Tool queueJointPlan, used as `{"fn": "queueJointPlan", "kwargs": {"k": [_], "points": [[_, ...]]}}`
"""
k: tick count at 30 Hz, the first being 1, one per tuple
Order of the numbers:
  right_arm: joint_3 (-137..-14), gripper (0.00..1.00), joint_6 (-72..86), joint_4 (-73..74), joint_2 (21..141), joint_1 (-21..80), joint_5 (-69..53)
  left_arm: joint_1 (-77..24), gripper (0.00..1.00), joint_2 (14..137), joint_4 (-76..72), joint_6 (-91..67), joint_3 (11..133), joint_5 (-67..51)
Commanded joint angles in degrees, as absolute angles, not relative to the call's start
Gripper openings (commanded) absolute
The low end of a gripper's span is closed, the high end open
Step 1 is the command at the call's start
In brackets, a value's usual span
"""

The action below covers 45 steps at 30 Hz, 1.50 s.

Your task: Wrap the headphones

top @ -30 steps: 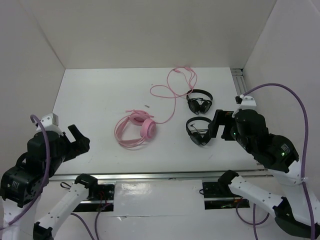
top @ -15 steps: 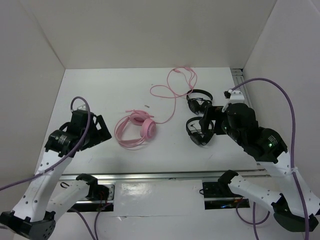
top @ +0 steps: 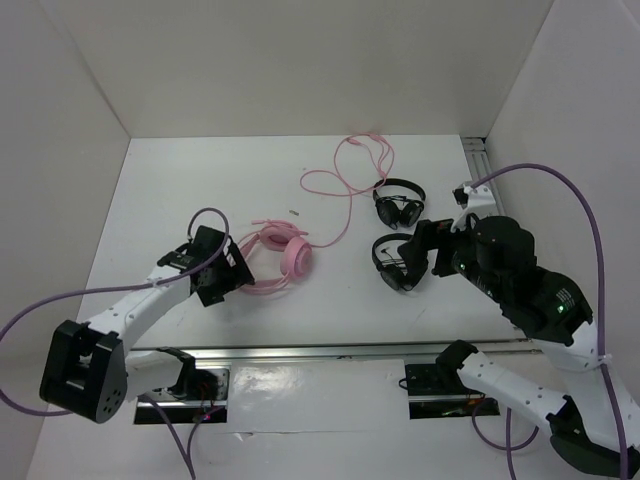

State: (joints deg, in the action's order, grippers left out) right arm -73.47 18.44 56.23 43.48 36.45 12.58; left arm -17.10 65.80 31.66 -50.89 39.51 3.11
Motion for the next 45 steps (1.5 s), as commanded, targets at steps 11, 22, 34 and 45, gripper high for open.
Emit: {"fn": "queueJointPlan", "kwargs": {"k": [11,22,34,45], "points": [[-73.13,1.00,14.59,52.39,39.11,36.30,5.62,-17.67,0.98,80.06,18.37,-54.58,36.73,8.88],[-70.76,1.00,14.06,50.80,40.16,36.30,5.10,-20.57,0.96,66.28,24.87,-50.72,45.52,8.60],[-70.22,1.00,14.06,49.75,40.69,36.30,3.43,-19.42,0.94,85.15,23.55,-46.67,54.31,10.72],[-69.70,1.00,14.06,49.75,40.69,36.30,3.43,-18.37,0.72,95.44,18.81,-48.34,50.10,11.78]]}}
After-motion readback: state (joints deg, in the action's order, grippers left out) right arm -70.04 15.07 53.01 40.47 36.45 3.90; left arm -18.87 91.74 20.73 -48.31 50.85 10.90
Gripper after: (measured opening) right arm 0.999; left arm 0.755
